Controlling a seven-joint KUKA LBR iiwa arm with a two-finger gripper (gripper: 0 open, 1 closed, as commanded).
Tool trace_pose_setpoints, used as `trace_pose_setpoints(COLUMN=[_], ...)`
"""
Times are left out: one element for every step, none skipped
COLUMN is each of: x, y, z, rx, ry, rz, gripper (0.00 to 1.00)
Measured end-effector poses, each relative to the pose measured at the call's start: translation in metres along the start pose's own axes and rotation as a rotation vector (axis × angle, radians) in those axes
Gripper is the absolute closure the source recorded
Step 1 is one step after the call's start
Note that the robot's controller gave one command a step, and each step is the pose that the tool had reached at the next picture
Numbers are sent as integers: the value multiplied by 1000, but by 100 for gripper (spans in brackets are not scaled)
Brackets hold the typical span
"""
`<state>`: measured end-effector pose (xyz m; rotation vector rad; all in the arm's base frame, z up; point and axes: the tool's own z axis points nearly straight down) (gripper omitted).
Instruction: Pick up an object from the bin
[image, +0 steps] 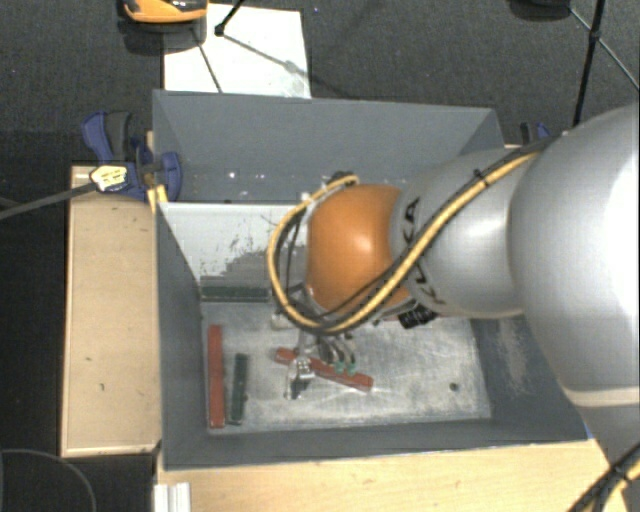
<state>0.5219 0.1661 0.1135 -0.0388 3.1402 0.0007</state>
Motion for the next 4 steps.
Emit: trace_pose_setpoints(x=[-4,-4,-6,7], y=[-22,-21,-25,-10], z=[24,24,-21,-111], rx=[-1,-1,0,-1], ry=[-1,-1,4,-1], rz=[-14,-14,50,-5], gripper=[100,100,100,100])
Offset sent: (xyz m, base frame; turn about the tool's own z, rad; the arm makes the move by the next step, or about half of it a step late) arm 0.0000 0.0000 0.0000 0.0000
